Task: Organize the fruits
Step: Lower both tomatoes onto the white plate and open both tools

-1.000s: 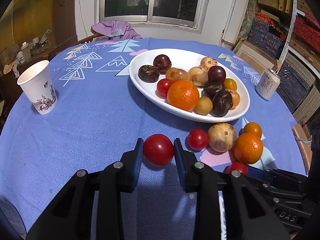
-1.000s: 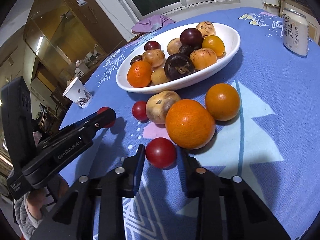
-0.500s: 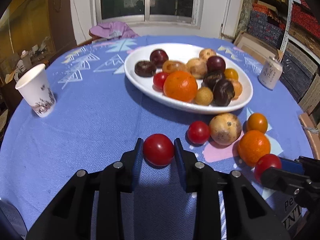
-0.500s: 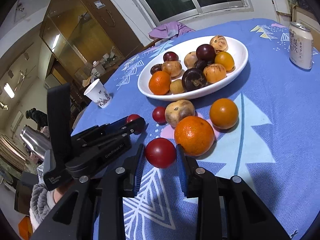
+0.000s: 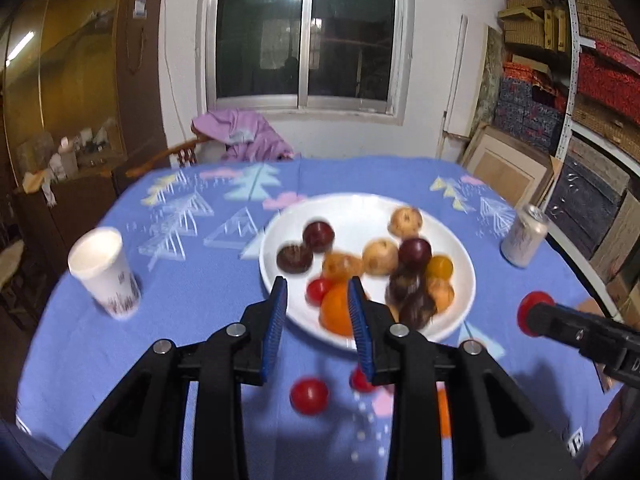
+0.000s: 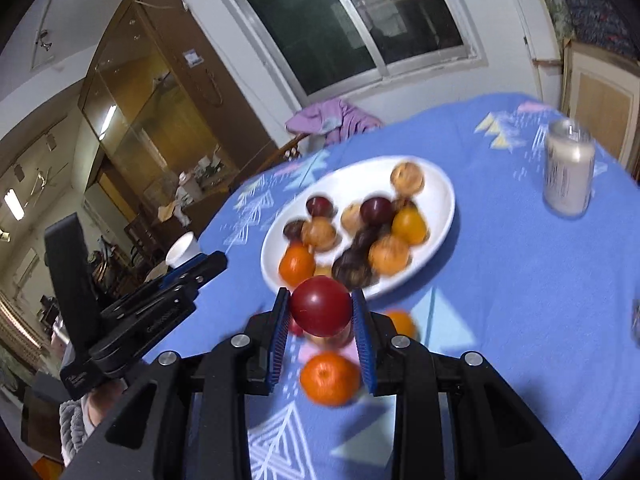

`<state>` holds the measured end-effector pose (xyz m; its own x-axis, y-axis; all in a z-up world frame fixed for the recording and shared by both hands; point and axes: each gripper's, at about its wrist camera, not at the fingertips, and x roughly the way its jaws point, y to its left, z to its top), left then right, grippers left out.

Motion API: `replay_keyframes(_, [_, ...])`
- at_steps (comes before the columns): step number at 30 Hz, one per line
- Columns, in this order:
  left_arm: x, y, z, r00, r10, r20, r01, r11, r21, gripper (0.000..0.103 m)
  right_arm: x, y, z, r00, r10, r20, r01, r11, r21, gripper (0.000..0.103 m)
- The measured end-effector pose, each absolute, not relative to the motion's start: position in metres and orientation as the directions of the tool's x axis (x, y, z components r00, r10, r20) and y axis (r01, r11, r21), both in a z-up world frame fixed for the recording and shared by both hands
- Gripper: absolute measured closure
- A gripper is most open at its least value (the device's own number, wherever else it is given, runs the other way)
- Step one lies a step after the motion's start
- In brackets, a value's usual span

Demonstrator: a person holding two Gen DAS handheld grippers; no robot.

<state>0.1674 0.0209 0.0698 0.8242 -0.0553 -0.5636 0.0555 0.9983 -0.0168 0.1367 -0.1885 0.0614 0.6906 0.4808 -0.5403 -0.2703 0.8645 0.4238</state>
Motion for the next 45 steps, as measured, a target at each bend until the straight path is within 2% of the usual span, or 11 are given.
replay_keyframes(6, [0.196, 0.012, 0.075, 0.82, -0.061, -0.57, 0.059, 0.998, -0.022, 0.072, 0.184, -0.195, 0.073, 0.714, 0.472, -0.517, -0.245, 0.861, 0.446, 0.072])
replay_keyframes(8, [0.187, 0.015, 0.059, 0.792, -0.08, -0.606, 0.093, 0.996, -0.011, 0.063, 0.188, -0.194, 0.063, 0.69, 0.496, -0.527, -0.258, 0.849, 0.461, 0.072])
replay_keyframes(9, [0.18, 0.016, 0.049, 0.778, -0.075, -0.624, 0.105, 0.994, 0.011, 0.054, 0.189, -0.192, 0.06, 0.676, 0.497, -0.544, -0.264, 0.853, 0.451, 0.072])
replay_keyframes(10, [0.17, 0.021, 0.034, 0.766, -0.043, -0.641, 0.097, 0.994, 0.049, 0.049, 0.191, -0.192, 0.056, 0.668, 0.498, -0.553, -0.269, 0.855, 0.444, 0.072])
replay_keyframes(14, [0.155, 0.034, -0.006, 0.697, -0.037, -0.716, 0.101, 0.994, 0.046, 0.049, 0.191, -0.187, 0.05, 0.65, 0.508, -0.566, -0.262, 0.848, 0.46, 0.072])
replay_keyframes(16, [0.154, 0.033, -0.014, 0.694, -0.031, -0.719, 0.104, 0.993, 0.057, 0.052, 0.185, -0.186, 0.052, 0.657, 0.501, -0.563, -0.264, 0.853, 0.45, 0.072])
replay_keyframes(20, [0.149, 0.02, -0.019, 0.724, -0.017, -0.689, 0.132, 0.985, 0.115, 0.068, 0.179, -0.19, 0.054, 0.663, 0.506, -0.552, -0.26, 0.847, 0.465, 0.072])
replay_keyframes(27, [0.151, 0.01, -0.026, 0.671, -0.105, -0.734, 0.212, 0.976, 0.054, 0.067, 0.175, -0.193, 0.055, 0.659, 0.52, -0.543, -0.271, 0.838, 0.474, 0.072])
replay_keyframes(31, [0.156, 0.019, -0.028, 0.65, -0.154, -0.744, 0.208, 0.978, -0.02, 0.072, 0.176, -0.193, 0.054, 0.656, 0.519, -0.547, -0.265, 0.838, 0.477, 0.072])
replay_keyframes(36, [0.155, 0.016, -0.027, 0.657, -0.153, -0.738, 0.214, 0.977, -0.012, 0.074, 0.177, -0.195, 0.052, 0.654, 0.517, -0.552, -0.257, 0.838, 0.481, 0.072])
replay_keyframes(45, [0.188, 0.021, 0.054, 0.793, -0.09, -0.602, 0.111, 0.994, -0.001, 0.074, 0.192, -0.206, 0.068, 0.701, 0.482, -0.525, -0.22, 0.847, 0.484, 0.072])
